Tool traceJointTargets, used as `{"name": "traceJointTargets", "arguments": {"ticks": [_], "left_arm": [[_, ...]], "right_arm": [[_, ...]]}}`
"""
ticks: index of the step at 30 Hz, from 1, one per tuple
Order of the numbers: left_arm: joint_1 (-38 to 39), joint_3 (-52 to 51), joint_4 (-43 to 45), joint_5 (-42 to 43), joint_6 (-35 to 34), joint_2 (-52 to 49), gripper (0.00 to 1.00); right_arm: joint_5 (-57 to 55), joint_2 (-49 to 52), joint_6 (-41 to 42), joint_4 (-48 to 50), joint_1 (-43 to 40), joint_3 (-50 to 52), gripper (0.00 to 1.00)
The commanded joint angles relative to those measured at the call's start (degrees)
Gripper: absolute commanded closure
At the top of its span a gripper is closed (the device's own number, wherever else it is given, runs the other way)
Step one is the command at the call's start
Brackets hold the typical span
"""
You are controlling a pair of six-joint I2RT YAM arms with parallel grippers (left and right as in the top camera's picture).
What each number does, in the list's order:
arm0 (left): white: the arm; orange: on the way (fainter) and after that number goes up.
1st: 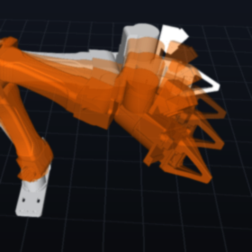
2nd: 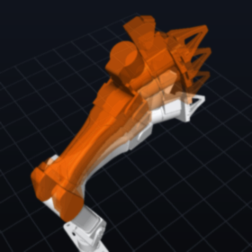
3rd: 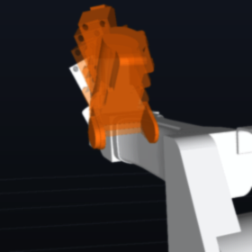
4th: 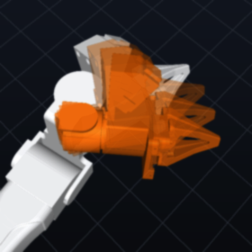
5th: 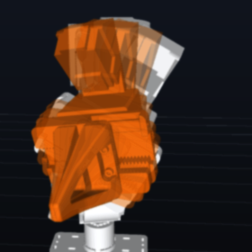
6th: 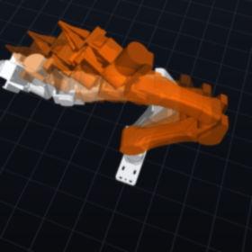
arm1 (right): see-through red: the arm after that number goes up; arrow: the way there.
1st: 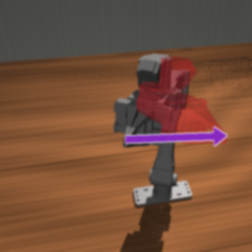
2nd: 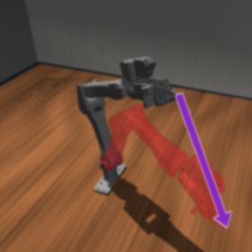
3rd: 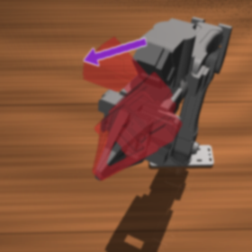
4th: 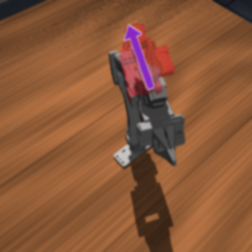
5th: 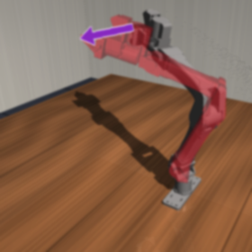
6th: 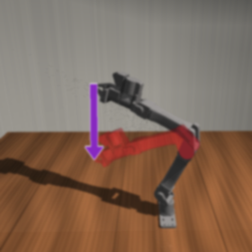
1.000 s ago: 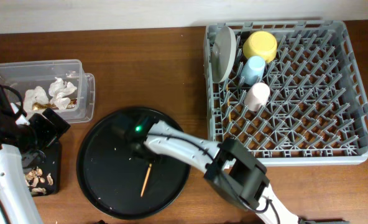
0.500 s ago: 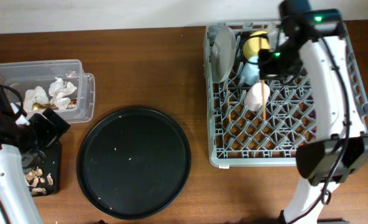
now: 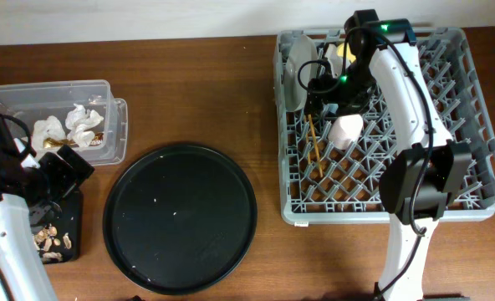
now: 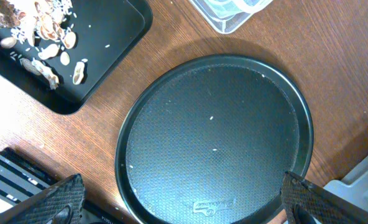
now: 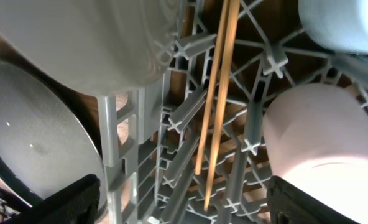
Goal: Sort waste into correct bins and load items into the dishwasher rack
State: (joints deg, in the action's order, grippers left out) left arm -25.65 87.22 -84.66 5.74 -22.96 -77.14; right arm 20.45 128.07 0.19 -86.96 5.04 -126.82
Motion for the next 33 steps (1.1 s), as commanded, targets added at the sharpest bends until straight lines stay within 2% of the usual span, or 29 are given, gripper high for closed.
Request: {"name": "traceJointTargets", "arguments": {"ticks": [1, 4, 7, 10, 12, 14, 18, 22, 28, 31, 33], "left_arm": [[-0.3, 0.5, 0.0, 0.0, 0.7, 0.2, 0.0], [-0.3, 0.5, -0.1, 0.0, 0.7, 0.2, 0.0], [-0.3, 0.5, -0.1, 0.0, 0.7, 0.2, 0.0], [-0.3, 0.5, 0.0, 0.0, 0.7, 0.2, 0.0], [-0.3, 0.5, -0.1, 0.0, 0.7, 0.2, 0.0], [-0.3, 0.5, -0.1, 0.0, 0.7, 0.2, 0.0], [-0.3, 0.5, 0.0, 0.0, 0.7, 0.2, 0.0], [-0.3, 0.5, -0.1, 0.0, 0.7, 0.2, 0.0], [-0.3, 0.5, 0.0, 0.0, 0.7, 0.2, 0.0], [-0.3, 0.5, -0.1, 0.0, 0.7, 0.2, 0.0], [-0.3, 0.5, -0.1, 0.0, 0.7, 0.2, 0.0]], "right_arm": [[0.1, -1.7, 2.3, -1.6, 0.1, 0.1, 0.12], [-0.8, -8.1, 3.5, -4.9, 0.1, 0.1, 0.12], [-3.1, -20.8, 3.8, -10.4, 0.2, 0.1, 0.12], [-3.1, -35.1, 5.7, -10.4, 0.2, 1.8, 0.09], [-3.5, -44.3, 6.4, -10.4, 0.2, 6.8, 0.02], [-3.5, -56.5, 6.4, -10.4, 0.2, 16.3, 0.02], [-3.5, -72.5, 6.3, -10.4, 0.2, 27.1, 0.02], [-2.7, -80.8, 6.3, -10.4, 0.2, 27.9, 0.02], [-6.4, -82.0, 6.1, -10.3, 0.1, 28.2, 0.02], [-8.3, -87.9, 5.8, -6.7, 0.0, 37.6, 0.02], [-8.7, -97.0, 4.5, 6.8, 0.0, 51.2, 0.02]]}}
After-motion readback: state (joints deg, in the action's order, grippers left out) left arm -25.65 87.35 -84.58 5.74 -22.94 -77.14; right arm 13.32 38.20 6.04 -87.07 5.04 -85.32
